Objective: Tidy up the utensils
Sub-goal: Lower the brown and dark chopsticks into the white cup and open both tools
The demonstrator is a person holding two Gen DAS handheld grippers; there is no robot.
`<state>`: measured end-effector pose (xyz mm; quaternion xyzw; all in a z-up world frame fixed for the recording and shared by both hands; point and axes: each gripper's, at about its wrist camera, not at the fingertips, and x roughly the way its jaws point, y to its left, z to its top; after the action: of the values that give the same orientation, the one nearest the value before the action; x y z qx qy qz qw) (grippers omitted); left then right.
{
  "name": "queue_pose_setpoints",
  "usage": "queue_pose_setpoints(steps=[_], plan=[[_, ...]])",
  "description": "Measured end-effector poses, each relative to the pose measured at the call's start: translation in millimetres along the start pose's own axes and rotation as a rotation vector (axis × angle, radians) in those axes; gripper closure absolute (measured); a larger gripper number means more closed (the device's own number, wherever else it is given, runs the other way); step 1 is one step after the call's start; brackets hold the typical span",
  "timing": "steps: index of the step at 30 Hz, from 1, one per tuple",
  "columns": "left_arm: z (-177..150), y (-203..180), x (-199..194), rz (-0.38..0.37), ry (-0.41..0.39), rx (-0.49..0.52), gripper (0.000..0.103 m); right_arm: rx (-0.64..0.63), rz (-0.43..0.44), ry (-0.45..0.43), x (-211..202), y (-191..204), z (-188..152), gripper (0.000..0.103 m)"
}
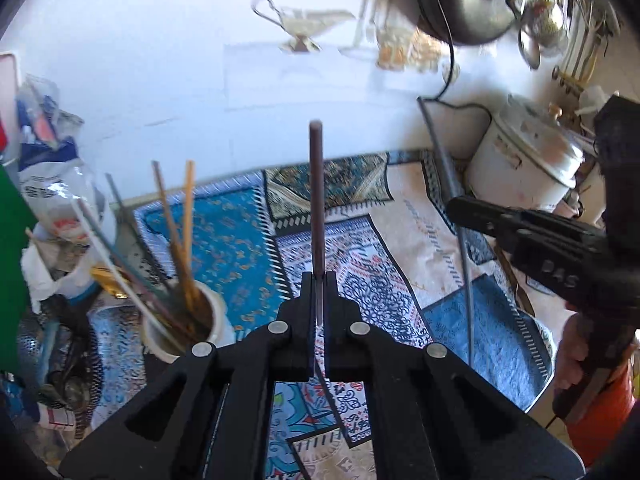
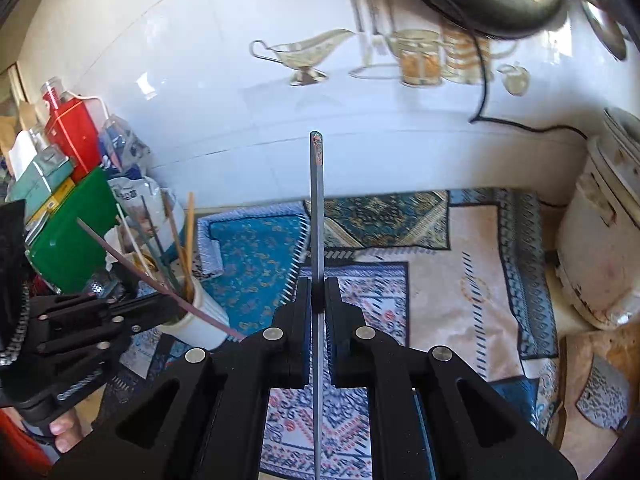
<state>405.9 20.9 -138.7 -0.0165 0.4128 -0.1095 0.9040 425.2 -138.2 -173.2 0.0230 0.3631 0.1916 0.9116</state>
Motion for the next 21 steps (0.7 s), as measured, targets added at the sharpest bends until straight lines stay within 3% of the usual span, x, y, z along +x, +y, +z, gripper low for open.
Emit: queue_pose_setpoints(steps=[11, 21], plan=[[4.6, 70.0, -76.7, 0.095, -0.140, -0.087, 0.103, -0.083, 0.112, -0.076, 40.7, 80.7, 45.9, 0.097], [8.0, 120.5, -72.0, 0.097, -0.148, -0.153, 0.103, -0.093, 0.163, -0.125, 90.0, 142.9, 64.2, 0.097]])
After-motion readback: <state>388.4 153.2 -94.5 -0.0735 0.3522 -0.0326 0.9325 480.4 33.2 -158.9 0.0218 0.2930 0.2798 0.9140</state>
